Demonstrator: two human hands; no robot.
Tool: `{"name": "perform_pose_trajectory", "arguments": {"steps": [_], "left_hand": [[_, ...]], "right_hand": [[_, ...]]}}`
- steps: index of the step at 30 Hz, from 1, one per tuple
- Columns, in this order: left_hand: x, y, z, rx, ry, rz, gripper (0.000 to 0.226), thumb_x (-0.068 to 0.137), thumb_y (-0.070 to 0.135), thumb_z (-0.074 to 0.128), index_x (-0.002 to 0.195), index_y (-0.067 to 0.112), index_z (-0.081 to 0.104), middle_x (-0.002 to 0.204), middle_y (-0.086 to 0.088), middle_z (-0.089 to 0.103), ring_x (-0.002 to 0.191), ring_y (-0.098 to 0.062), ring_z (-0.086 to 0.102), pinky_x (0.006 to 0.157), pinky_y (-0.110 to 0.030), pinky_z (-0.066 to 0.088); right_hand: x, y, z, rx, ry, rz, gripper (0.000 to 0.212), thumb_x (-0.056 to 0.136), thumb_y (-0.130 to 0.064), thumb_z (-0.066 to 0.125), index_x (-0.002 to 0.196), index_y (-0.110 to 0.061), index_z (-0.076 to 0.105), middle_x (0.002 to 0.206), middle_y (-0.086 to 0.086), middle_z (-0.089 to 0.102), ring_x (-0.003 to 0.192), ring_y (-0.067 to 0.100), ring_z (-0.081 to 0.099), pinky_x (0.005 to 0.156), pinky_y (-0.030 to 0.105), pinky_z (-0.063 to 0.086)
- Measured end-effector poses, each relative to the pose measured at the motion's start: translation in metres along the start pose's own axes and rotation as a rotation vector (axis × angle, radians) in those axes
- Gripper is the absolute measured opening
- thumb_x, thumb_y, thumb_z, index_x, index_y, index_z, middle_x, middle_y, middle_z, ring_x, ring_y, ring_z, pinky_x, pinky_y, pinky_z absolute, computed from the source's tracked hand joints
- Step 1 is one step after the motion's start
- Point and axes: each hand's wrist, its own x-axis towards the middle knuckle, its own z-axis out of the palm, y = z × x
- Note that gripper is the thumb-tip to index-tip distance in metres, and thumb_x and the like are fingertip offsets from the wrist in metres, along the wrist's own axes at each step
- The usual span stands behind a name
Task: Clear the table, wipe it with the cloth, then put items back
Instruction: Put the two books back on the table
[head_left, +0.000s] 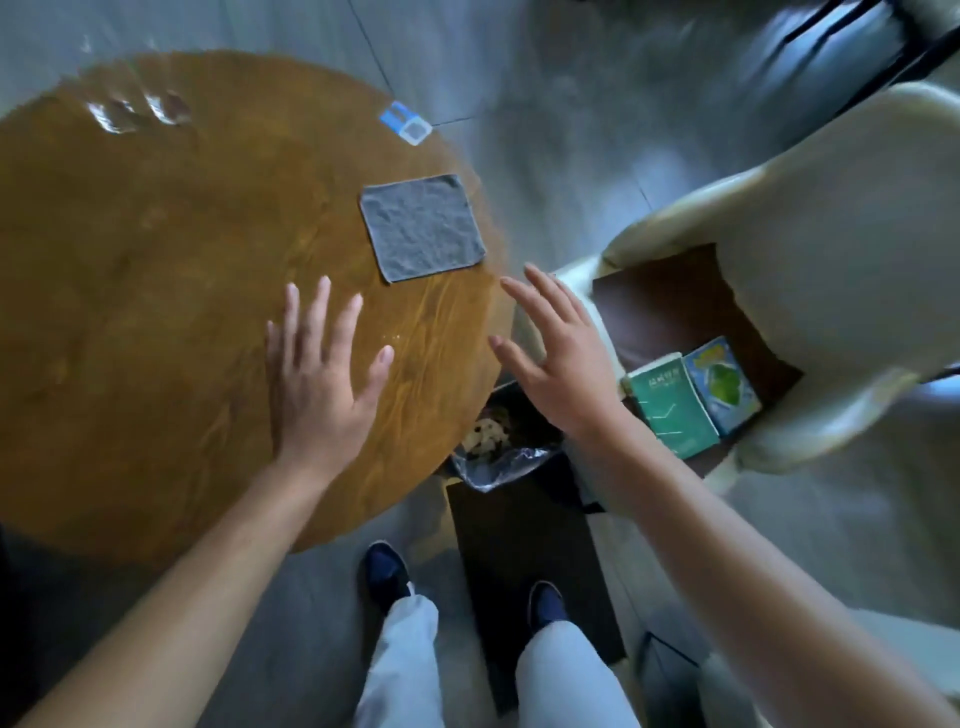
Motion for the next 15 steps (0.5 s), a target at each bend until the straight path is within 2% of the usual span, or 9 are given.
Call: {"name": "perform_pose_trajectory", "arguments": {"steps": [6, 12, 15], "left_hand": [[-0.004, 0.043, 0.044, -0.08, -0.02, 0.029, 0.061, 0.105, 0.052, 0.038, 0.153, 0.014, 0.044, 0.168, -0.013, 0.027, 0.158, -0.035, 0.013, 0.125, -0.06, 0.015], [-0.005, 0.126, 0.129, -0.091, -0.046, 0.047, 0.061, 0.105, 0.052, 0.04, 0.152, 0.014, 0.045, 0.167, -0.013, 0.029, 0.157, -0.036, 0.017, 0.124, -0.06, 0.018], [-0.006, 0.172, 0.185, -0.075, -0.079, 0.042, 0.06, 0.105, 0.051, 0.041, 0.153, 0.015, 0.044, 0.168, -0.012, 0.028, 0.158, -0.035, 0.016, 0.123, -0.061, 0.018]], "right_hand": [[-0.039, 0.059, -0.022, 0.007, 0.053, 0.079, 0.059, 0.098, -0.046, 0.063, 0.152, -0.026, 0.05, 0.162, 0.001, 0.043, 0.152, 0.019, 0.031, 0.126, 0.037, 0.025], [-0.062, 0.16, -0.069, -0.07, 0.022, 0.169, 0.063, 0.097, -0.058, 0.052, 0.153, -0.031, 0.047, 0.164, -0.005, 0.038, 0.153, 0.02, 0.03, 0.125, 0.041, 0.027], [-0.06, 0.224, -0.074, -0.059, -0.023, 0.17, 0.062, 0.098, -0.056, 0.053, 0.154, -0.033, 0.044, 0.166, -0.006, 0.035, 0.155, 0.02, 0.027, 0.125, 0.043, 0.027]]}}
